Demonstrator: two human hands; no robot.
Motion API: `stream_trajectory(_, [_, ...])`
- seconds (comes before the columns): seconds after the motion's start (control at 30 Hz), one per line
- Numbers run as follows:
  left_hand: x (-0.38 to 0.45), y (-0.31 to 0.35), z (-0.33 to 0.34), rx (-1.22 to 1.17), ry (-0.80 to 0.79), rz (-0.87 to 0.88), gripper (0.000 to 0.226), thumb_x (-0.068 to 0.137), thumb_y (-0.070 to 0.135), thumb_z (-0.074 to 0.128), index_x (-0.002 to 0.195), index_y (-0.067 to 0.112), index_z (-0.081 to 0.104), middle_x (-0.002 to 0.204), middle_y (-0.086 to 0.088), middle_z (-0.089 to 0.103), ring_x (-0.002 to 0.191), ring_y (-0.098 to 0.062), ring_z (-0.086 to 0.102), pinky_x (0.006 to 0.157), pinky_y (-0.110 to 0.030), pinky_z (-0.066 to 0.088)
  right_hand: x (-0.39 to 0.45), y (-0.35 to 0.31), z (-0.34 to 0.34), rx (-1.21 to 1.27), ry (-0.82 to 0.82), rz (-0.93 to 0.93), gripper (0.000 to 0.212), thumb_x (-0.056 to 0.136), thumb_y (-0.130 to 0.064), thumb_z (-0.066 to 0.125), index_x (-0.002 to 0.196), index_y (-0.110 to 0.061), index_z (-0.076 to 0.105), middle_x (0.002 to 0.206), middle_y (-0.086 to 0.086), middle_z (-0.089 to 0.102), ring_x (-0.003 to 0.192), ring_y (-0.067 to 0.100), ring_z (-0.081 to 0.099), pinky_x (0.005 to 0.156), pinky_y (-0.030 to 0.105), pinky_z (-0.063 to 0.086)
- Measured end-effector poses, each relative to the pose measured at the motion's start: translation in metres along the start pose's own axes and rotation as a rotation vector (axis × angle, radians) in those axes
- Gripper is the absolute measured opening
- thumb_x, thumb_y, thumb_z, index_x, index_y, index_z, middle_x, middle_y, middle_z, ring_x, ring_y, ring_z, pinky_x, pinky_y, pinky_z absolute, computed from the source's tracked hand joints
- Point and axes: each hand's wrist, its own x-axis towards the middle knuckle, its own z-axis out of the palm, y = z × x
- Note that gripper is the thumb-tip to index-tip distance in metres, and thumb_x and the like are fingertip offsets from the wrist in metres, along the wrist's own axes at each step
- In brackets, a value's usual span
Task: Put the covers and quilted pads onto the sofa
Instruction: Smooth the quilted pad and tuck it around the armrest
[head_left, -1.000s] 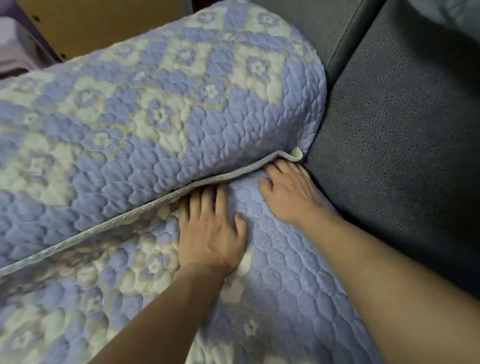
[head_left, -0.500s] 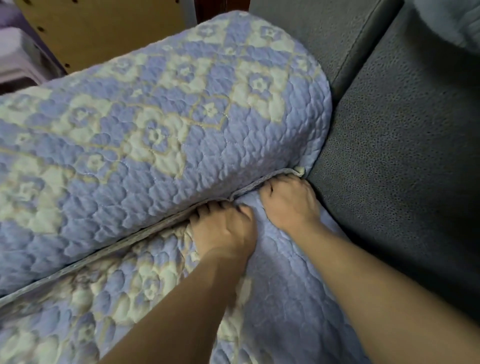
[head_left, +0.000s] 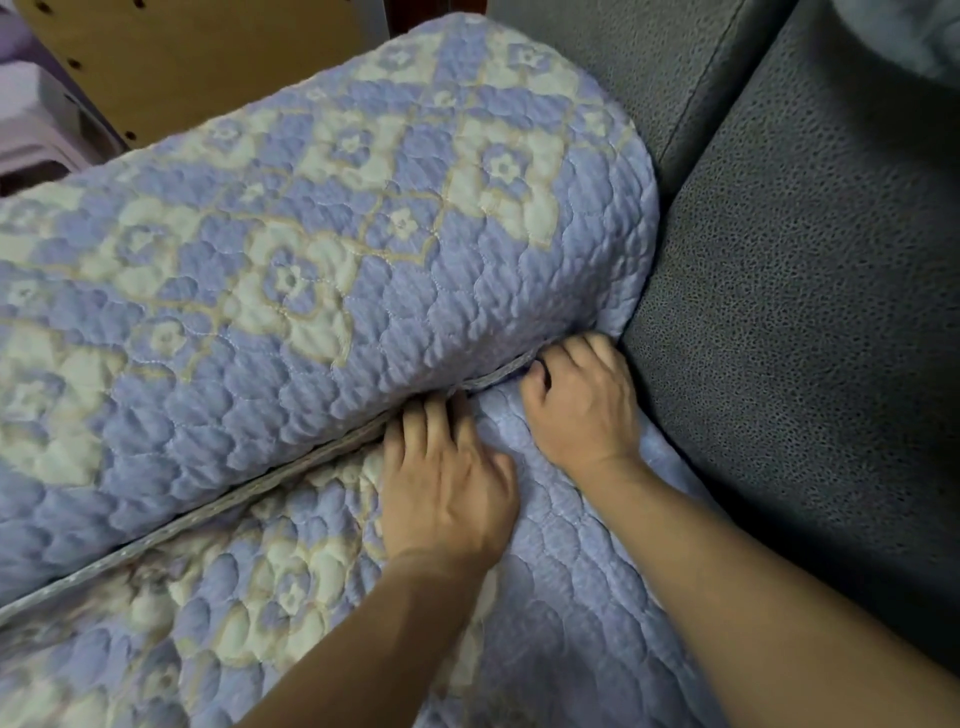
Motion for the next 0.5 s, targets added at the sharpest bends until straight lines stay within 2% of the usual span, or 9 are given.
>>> stream_trajectory(0.07, [0.001,0.001,0.000,0.000,-0.017,0.019,0.066,0.088,0.037,0.035,0.144,0.005,0.046,0.138,-0.015,0.047,0.128,-0.035,0.039,0.116,-0.048,0.027,0.001,0.000,0.001,-0.011,-0.065,0.010,0.029,0.090,-0.027,0.053,0.074,-0.009,0.069,0.080,0.010,0.068,0.087,0.030,0.056,0.079,0.042,0.046])
stream_trajectory(0.17, [0.001,-0.001,0.002,0.003,-0.032,0.065,0.067,0.088,0.038,0.040,0.146,0.005,0.043,0.143,-0.014,0.042,0.134,-0.035,0.035,0.119,-0.048,0.022,0.007,-0.005,-0.001,-0.103,-0.245,0.016,0.033,0.089,-0.030,0.051,0.072,-0.010,0.071,0.078,0.010,0.072,0.080,0.032,0.062,0.075,0.038,0.047])
stream_trajectory(0.27, [0.006,0.000,0.000,-0.004,-0.115,0.043,0.063,0.086,0.039,0.039,0.139,0.006,0.049,0.131,-0.015,0.054,0.121,-0.034,0.047,0.110,-0.047,0.033,0.021,-0.009,-0.006,-0.208,-0.406,-0.072,0.033,0.090,-0.025,0.050,0.075,-0.006,0.072,0.077,0.018,0.072,0.074,0.036,0.069,0.071,0.039,0.050])
stream_trajectory(0.33, [0.016,0.002,-0.009,-0.006,-0.216,-0.008,0.056,0.086,0.042,0.033,0.126,0.011,0.057,0.116,-0.014,0.064,0.107,-0.034,0.058,0.095,-0.044,0.043,0.032,-0.010,-0.011,-0.263,-0.524,-0.198,0.029,0.095,-0.021,0.045,0.098,-0.007,0.071,0.096,0.019,0.073,0.089,0.041,0.070,0.078,0.042,0.051])
stream_trajectory(0.4, [0.034,0.002,-0.019,-0.058,-0.357,-0.080,0.050,0.093,0.050,0.031,0.113,0.017,0.062,0.109,-0.013,0.070,0.102,-0.035,0.064,0.086,-0.039,0.049,0.045,-0.013,-0.015,-0.286,-0.718,-0.249,0.035,0.098,-0.020,0.039,0.121,-0.014,0.064,0.122,0.018,0.067,0.110,0.043,0.064,0.090,0.046,0.050])
stream_trajectory(0.47, [0.057,0.000,-0.013,-0.081,-0.426,-0.042,0.055,0.098,0.056,0.030,0.114,0.017,0.065,0.112,-0.015,0.070,0.105,-0.037,0.065,0.090,-0.040,0.050,0.059,-0.014,-0.012,-0.265,-0.893,-0.199,0.038,0.099,-0.028,0.039,0.131,-0.020,0.059,0.137,0.015,0.059,0.121,0.038,0.059,0.099,0.046,0.047])
stream_trajectory(0.5, [0.068,0.000,-0.008,-0.098,-0.476,-0.020,0.055,0.100,0.056,0.030,0.121,0.016,0.063,0.117,-0.017,0.068,0.109,-0.037,0.064,0.094,-0.043,0.049,0.065,-0.012,-0.009,-0.206,-0.968,-0.119,0.041,0.099,-0.035,0.040,0.134,-0.024,0.057,0.142,0.012,0.056,0.124,0.034,0.057,0.102,0.043,0.046])
